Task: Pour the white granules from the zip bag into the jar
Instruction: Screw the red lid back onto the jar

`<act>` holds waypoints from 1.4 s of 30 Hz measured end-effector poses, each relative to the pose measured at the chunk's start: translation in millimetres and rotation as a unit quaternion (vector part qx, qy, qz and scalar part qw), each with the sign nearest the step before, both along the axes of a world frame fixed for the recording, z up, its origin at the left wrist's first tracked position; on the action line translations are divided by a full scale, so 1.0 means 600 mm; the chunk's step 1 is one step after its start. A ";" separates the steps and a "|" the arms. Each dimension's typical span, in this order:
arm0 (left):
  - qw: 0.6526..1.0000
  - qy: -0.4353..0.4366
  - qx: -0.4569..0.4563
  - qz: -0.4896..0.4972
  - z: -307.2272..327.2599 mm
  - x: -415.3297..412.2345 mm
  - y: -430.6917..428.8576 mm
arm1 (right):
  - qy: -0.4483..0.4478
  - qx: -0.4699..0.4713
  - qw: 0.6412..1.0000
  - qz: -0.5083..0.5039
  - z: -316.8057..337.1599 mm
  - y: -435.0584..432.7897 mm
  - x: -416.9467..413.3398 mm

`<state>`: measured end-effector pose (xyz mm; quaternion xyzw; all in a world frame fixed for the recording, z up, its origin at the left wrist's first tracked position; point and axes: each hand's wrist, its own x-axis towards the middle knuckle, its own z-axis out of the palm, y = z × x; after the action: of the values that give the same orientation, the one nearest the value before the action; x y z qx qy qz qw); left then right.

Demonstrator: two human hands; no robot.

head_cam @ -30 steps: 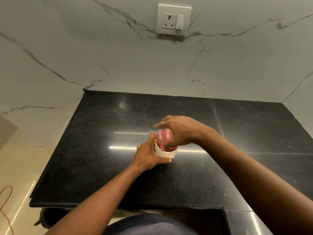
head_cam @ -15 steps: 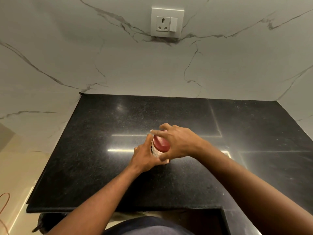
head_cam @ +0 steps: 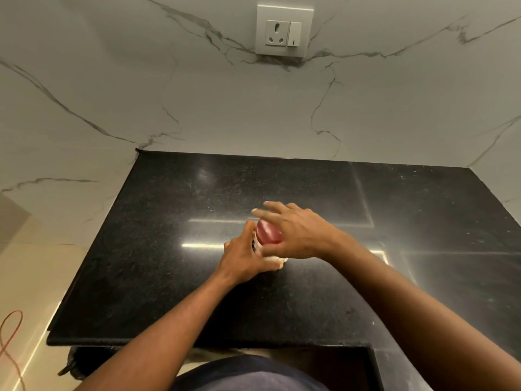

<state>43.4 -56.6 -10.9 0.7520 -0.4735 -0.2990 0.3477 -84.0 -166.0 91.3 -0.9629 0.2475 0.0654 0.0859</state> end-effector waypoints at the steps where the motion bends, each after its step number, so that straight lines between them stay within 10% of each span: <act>1: 1.000 -0.001 0.001 -0.002 -0.002 0.000 0.000 | 0.014 0.027 0.999 0.038 0.006 -0.004 -0.002; 11: 1.000 0.003 -0.004 0.008 -0.001 -0.001 -0.003 | 0.027 -0.160 0.983 -0.088 -0.002 0.007 0.041; 17: 1.000 -0.005 -0.004 -0.003 -0.004 -0.002 0.000 | 0.022 -0.070 0.997 0.019 -0.017 -0.001 0.005; 27: 1.000 0.016 -0.010 -0.001 -0.010 0.004 -0.004 | -0.032 -0.100 0.991 -0.082 -0.030 -0.003 0.011; 31: 0.999 0.021 -0.036 0.014 -0.018 0.000 -0.001 | -0.086 0.053 0.986 -0.133 -0.055 -0.004 -0.023; 35: 0.996 0.042 -0.068 0.031 -0.026 -0.002 0.006 | -0.252 0.276 0.908 -0.192 -0.107 0.022 -0.043; 42: 0.990 0.039 -0.112 0.071 -0.005 0.059 -0.009 | -0.408 0.318 0.832 -0.202 -0.123 0.011 0.027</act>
<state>79.0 -62.0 -14.1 0.7282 -0.4352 -0.2474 0.4681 -67.5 -159.2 17.8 -0.7505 0.3441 -0.2771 0.4915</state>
